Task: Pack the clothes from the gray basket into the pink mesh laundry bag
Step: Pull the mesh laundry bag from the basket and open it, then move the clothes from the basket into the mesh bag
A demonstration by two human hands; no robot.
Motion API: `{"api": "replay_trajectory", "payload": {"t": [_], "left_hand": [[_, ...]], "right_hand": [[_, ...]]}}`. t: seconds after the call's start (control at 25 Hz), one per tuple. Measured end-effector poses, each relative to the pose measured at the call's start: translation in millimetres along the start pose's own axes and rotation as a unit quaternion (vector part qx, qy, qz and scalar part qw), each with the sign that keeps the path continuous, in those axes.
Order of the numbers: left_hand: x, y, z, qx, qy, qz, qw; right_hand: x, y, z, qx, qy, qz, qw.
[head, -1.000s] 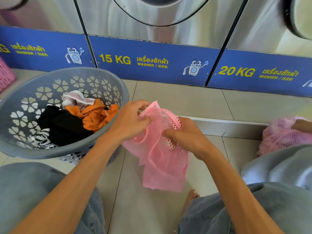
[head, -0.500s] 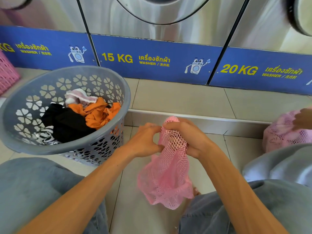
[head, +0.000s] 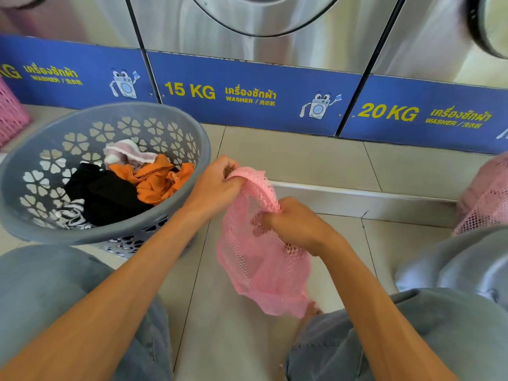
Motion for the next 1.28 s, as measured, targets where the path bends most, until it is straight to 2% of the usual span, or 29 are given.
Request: {"api": "replay_trajectory", "payload": {"t": [0.16,0.32,0.52,0.6,0.8,0.96,1.04,1.2,1.28], "left_hand": [[8.4,-15.0,-1.8,0.027,-0.003,-0.021,0.999],[11.5,-42.2,-5.1,0.024,0.017,-0.07,0.997],[17.5,-81.7,-16.4,-0.041,0.001,-0.033,0.999],[25.9,-89.6,-20.5,-0.042,-0.021,-0.041,0.998],[63.9,-96.3,-37.2,0.029,-0.093,-0.12,0.988],[106.2,-107.2,-59.6,0.028,-0.096,-0.229,0.968],[131.8,-111.6,-71.1,0.059,-0.091,-0.289,0.951],[164.8,-108.4,-82.6,0.167,-0.085,-0.264,0.946],[170.2,-112.2,-85.9,0.159,-0.103,-0.325,0.927]], "right_hand": [[14.9,-3.1,-16.9,-0.039,0.046,-0.24,0.969],[29.2,7.1,-26.9,-0.031,0.063,-0.338,0.939],[50.8,23.9,-38.7,-0.012,0.059,-0.361,0.931],[61.7,28.7,-41.2,-0.008,0.056,-0.38,0.923],[84.8,48.6,-66.2,-0.023,0.047,-0.451,0.891],[84.3,77.5,-83.8,-0.041,0.073,-0.456,0.886],[83.4,85.5,-92.2,-0.047,0.081,-0.473,0.876],[84.5,81.9,-105.5,-0.053,0.075,-0.49,0.867],[83.9,78.5,-107.3,-0.049,0.076,-0.489,0.868]]}}
Point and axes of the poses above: each hand's wrist, its own z-axis away from the middle knuckle, its own y-axis out of the palm, x = y × z, the point moved 3 cm from there along -z, towards the middle knuckle, and after that the axes turned 3 degrees about -z, right-handed, at the moved point
